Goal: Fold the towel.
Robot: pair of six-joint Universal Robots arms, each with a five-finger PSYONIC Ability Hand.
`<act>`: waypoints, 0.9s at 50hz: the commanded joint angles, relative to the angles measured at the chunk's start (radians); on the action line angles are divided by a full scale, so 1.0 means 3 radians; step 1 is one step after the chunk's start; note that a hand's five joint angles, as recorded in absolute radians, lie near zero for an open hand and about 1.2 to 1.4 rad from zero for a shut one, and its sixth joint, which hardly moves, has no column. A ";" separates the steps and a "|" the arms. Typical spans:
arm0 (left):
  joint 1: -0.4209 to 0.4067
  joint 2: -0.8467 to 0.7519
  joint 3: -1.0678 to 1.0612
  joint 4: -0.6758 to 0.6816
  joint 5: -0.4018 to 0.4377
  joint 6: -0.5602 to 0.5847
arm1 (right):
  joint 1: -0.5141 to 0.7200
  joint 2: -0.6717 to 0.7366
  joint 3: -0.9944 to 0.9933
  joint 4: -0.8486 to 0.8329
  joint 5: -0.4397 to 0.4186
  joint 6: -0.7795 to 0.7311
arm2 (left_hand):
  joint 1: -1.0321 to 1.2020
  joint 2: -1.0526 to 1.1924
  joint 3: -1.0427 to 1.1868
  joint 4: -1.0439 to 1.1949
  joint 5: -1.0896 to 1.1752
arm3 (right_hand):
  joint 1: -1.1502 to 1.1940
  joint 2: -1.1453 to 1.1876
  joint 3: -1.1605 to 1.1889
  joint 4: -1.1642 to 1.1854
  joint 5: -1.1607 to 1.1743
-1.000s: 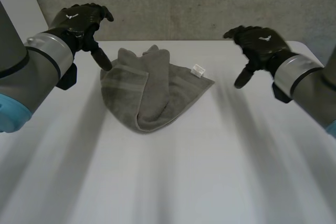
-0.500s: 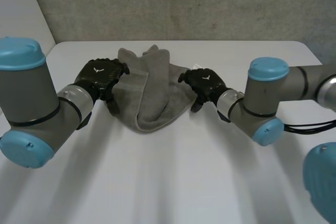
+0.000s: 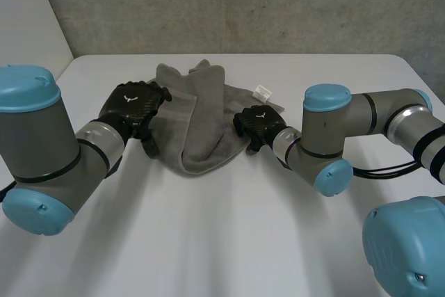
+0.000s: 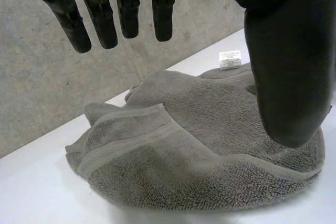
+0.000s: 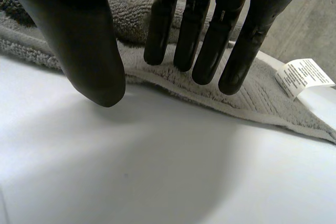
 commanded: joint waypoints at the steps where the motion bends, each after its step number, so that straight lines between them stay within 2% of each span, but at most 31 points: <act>1: -0.0003 0.0006 -0.0035 0.0050 -0.0009 0.0002 | 0.0012 -0.0007 0.0005 -0.0067 0.0009 0.0011 | -0.0206 -0.0179 -0.0197 -0.0209 -0.0093 | 0.0043 0.0075 0.0070 0.0080 0.0060; 28: -0.0018 -0.0004 -0.0046 0.0117 -0.0009 0.0002 | 0.0069 0.0142 -0.0189 -0.0154 0.0075 0.0001 | -0.0196 -0.0169 -0.0187 -0.0200 -0.0083 | 0.0082 0.0114 0.0109 0.0119 0.0099; 36: -0.0018 -0.0004 -0.0040 0.0117 -0.0009 0.0002 | 0.0074 0.0183 -0.0215 -0.0139 0.0075 -0.0010 | -0.0196 -0.0169 -0.0187 -0.0200 -0.0083 | 0.0748 0.0780 0.0775 0.0784 0.0765; 38: -0.0018 -0.0004 -0.0040 0.0122 -0.0009 0.0002 | 0.0074 0.0183 -0.0214 -0.0139 0.0075 -0.0004 | -0.0196 -0.0169 -0.0187 -0.0200 -0.0083 | 0.1370 0.1402 0.1397 0.1406 0.1387; 39: -0.0018 -0.0004 -0.0040 0.0122 -0.0009 0.0002 | 0.0074 0.0183 -0.0215 -0.0139 0.0075 -0.0004 | -0.0196 -0.0169 -0.0187 -0.0200 -0.0083 | 0.1374 0.1406 0.1401 0.1410 0.1391; 40: -0.0018 -0.0004 -0.0040 0.0117 -0.0009 0.0002 | 0.0074 0.0173 -0.0215 -0.0139 0.0075 -0.0004 | -0.0196 -0.0169 -0.0187 -0.0200 -0.0083 | 0.1836 0.1868 0.1863 0.1872 0.1852; 45: -0.0013 0.0001 -0.0040 0.0117 -0.0009 0.0002 | 0.0074 -0.0036 -0.0148 -0.0133 0.0096 0.0001 | -0.0196 -0.0169 -0.0187 -0.0200 -0.0083 | 0.1840 0.1872 0.1867 0.1877 0.1857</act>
